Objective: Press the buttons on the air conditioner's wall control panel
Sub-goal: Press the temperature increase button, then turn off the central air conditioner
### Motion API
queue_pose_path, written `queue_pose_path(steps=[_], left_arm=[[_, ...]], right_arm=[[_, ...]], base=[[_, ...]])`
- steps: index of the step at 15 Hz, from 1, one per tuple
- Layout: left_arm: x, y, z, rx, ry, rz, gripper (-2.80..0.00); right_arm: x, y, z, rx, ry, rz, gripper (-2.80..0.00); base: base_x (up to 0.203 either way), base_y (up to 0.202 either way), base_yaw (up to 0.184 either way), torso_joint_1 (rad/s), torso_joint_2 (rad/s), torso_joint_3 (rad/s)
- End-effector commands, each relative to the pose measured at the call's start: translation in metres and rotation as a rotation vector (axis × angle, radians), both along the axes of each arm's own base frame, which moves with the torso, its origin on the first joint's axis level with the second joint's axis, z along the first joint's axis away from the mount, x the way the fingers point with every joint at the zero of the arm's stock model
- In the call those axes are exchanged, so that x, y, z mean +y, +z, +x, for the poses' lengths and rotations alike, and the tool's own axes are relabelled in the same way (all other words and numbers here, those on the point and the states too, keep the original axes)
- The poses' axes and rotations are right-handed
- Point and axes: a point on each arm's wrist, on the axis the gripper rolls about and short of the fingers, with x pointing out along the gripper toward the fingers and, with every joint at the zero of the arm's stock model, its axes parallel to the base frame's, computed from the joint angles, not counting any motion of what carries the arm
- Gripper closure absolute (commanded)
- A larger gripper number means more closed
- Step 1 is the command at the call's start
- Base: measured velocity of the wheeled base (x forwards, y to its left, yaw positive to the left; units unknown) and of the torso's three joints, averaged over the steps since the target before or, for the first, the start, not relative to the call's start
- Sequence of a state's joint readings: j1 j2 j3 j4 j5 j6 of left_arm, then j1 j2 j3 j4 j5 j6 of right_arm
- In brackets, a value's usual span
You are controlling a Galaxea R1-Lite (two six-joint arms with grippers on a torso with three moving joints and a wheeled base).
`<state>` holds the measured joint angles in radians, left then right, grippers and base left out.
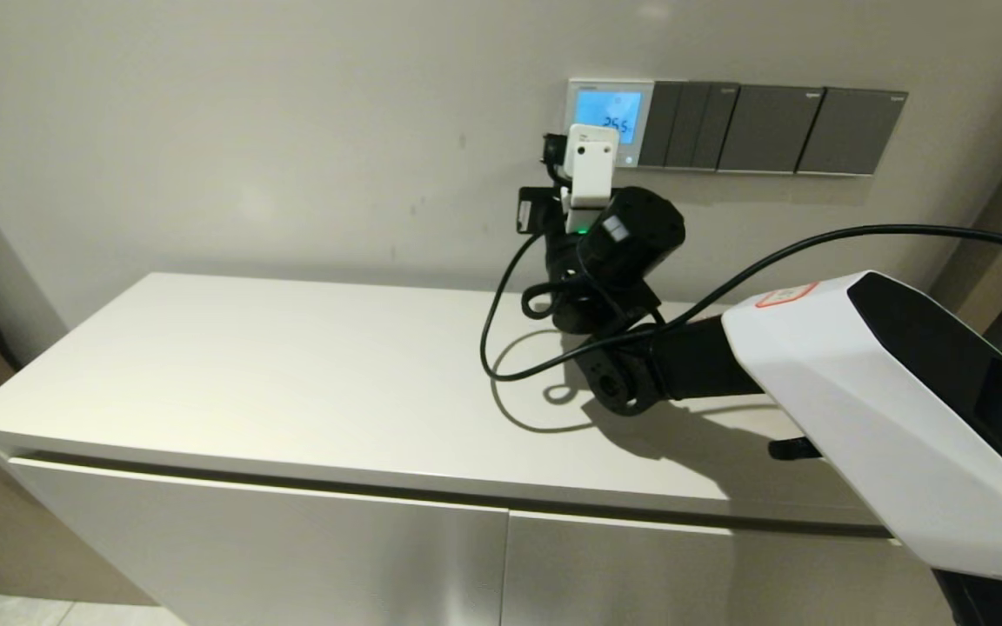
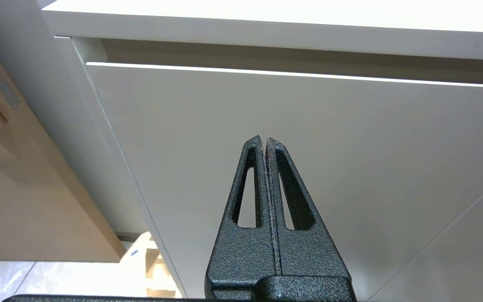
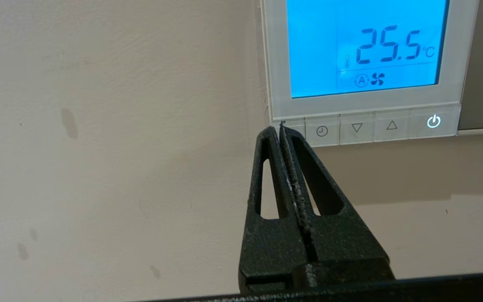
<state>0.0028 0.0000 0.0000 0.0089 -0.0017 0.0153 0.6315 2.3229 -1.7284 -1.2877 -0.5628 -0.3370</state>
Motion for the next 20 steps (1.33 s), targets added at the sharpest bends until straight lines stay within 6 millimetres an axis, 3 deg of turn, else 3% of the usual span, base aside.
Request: queue_pose_path(steps=[1, 5, 9, 12, 15, 20], left_arm=[[0.0, 0.0, 0.0, 0.0, 0.0, 0.0, 0.0], [0.0, 0.0, 0.0, 0.0, 0.0, 0.0, 0.0], [0.0, 0.0, 0.0, -0.001, 0.0, 0.0, 0.0], [0.0, 0.0, 0.0, 0.001, 0.0, 0.0, 0.0], [0.0, 0.0, 0.0, 0.001, 0.0, 0.0, 0.0], [0.0, 0.0, 0.0, 0.0, 0.0, 0.0, 0.0]], right_arm=[[-0.003, 0.004, -0.005, -0.002, -0.004, 0.003, 0.0], [-0.022, 0.026, -0.032, 0.006, -0.01, 0.003, 0.0], [-0.055, 0.037, -0.062, 0.046, -0.038, -0.034, 0.0], [-0.099, 0.048, -0.092, 0.065, -0.095, -0.046, 0.0], [-0.155, 0.051, -0.137, 0.109, -0.191, -0.06, 0.0], [-0.241, 0.025, -0.226, 0.243, -0.429, -0.098, 0.0]], base=[[0.0, 0.0, 0.0, 0.0, 0.0, 0.0], [0.0, 0.0, 0.0, 0.0, 0.0, 0.0], [0.0, 0.0, 0.0, 0.0, 0.0, 0.0], [0.0, 0.0, 0.0, 0.0, 0.0, 0.0], [0.0, 0.0, 0.0, 0.0, 0.0, 0.0], [0.0, 0.0, 0.0, 0.0, 0.0, 0.0]])
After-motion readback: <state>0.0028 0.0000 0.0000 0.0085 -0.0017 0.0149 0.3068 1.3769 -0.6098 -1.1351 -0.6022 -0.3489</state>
